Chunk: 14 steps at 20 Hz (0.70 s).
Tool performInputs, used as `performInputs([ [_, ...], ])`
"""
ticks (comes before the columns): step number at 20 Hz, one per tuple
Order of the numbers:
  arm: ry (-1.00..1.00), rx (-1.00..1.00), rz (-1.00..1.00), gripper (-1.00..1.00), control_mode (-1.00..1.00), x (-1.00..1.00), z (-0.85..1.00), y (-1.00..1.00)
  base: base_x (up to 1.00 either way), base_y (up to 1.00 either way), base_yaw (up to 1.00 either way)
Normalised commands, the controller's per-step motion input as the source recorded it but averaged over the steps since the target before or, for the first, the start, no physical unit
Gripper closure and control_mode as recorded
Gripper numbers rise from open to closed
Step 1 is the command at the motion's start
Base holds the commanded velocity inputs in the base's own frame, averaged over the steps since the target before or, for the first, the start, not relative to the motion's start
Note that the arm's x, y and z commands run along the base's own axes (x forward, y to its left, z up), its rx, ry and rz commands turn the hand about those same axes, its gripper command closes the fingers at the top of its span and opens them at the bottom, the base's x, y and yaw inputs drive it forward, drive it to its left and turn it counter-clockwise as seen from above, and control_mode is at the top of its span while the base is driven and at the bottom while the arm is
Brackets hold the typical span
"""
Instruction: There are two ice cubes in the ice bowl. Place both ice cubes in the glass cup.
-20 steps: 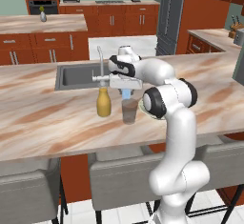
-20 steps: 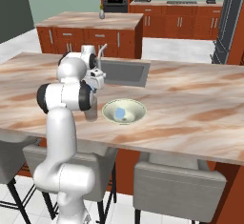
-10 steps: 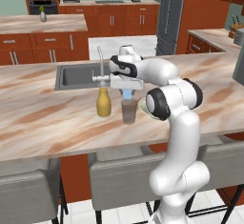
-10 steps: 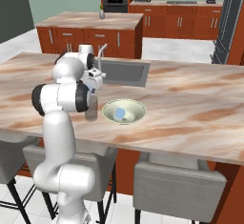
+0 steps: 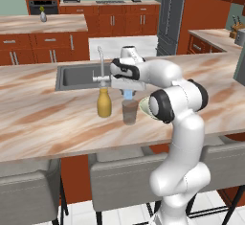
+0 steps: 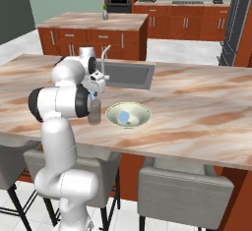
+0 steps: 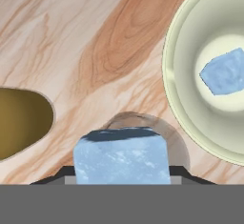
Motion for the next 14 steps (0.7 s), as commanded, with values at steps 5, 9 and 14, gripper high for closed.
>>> performInputs([
  [5, 0.0, 0.0, 0.0, 1.0, -1.0, -0.18, -0.05, 0.0, 0.0, 0.0, 0.0],
  [9, 0.0, 0.0, 0.0, 1.0, -1.0, 0.0, -0.06, -0.01, 0.0, 0.0, 0.0],
  [14, 0.0, 0.0, 0.0, 1.0, -1.0, 0.0, -0.1, -0.02, 0.0, 0.0, 0.0],
])
